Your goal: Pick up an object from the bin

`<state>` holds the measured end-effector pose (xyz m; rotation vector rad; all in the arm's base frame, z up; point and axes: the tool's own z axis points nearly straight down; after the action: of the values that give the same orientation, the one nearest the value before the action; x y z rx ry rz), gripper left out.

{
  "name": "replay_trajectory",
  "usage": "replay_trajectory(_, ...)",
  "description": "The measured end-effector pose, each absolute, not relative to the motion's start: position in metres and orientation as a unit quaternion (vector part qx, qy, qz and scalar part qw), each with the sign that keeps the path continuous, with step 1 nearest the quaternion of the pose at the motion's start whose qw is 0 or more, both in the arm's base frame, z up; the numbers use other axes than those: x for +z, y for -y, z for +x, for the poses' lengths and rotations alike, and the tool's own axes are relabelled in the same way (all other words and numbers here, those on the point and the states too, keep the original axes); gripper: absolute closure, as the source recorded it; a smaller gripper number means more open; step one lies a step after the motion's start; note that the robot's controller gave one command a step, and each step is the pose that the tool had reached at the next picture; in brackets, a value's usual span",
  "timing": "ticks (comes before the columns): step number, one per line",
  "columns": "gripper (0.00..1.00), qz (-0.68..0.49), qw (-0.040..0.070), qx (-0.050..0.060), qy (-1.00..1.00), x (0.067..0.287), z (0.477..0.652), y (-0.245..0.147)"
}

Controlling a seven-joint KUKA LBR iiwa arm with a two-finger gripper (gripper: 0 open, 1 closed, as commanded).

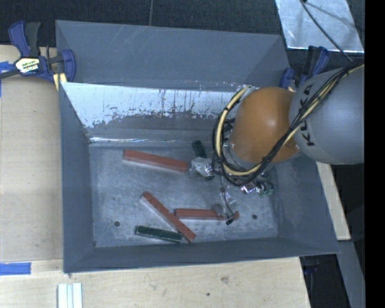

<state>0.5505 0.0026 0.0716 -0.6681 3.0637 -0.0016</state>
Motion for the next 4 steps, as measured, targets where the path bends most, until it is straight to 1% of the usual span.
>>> replay_trajectory(1, 0.0, -0.235, 0.004, 0.0, -0.972, 0.072, 0.514, -0.005)
replay_trajectory(2, 0.0, -0.192, 0.007, -0.001, -0.981, 0.2, 0.586, -0.015)
replay_trajectory(3, 0.0, -0.342, 0.005, 0.0, -0.94, 0.236, 0.618, -0.081)
replay_trajectory(4, 0.0, -0.401, 0.002, 0.002, -0.916, 0.068, 0.624, -0.1)
